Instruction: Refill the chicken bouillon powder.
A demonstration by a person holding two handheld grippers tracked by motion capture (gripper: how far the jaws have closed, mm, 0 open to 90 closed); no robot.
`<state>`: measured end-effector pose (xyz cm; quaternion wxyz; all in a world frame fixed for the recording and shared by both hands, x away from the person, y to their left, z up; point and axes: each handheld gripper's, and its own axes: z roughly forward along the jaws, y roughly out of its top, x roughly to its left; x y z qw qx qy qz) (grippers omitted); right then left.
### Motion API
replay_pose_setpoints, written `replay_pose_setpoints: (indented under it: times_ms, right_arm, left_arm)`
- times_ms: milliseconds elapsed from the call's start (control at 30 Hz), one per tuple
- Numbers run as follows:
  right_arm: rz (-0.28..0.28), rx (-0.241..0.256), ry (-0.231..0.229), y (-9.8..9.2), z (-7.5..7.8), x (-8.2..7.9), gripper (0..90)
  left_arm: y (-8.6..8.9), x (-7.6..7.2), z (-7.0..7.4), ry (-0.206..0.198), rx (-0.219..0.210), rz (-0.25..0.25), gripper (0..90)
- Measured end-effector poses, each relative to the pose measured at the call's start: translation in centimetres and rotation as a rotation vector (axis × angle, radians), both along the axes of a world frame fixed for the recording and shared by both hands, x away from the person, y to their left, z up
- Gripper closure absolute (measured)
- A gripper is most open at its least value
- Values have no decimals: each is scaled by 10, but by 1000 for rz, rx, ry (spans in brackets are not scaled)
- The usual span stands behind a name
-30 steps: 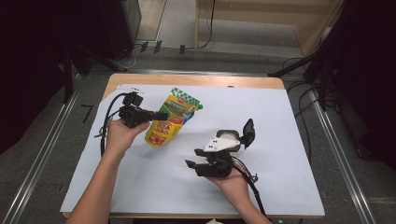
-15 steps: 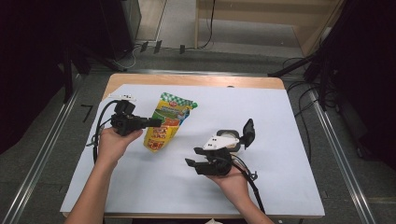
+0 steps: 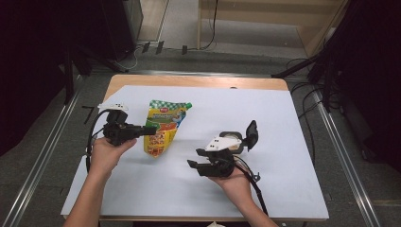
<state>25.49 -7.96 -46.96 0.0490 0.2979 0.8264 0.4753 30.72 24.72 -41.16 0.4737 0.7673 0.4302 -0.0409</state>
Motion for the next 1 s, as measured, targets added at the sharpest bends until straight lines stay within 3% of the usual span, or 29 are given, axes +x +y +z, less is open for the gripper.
replay_pose_setpoints:
  times_ms: [433, 700, 1000]
  right_arm:
    - [1, -15, -7, 1, -1, 0, 486]
    - [-1, -19, -5, 1, -2, 0, 485]
    - [0, -23, -5, 1, -3, 0, 485]
  left_arm:
    - [15, -13, -8, 15, -7, 17, 845]
    - [16, -15, -9, 10, 3, 12, 839]
    - [22, -17, -11, 30, -15, 21, 814]
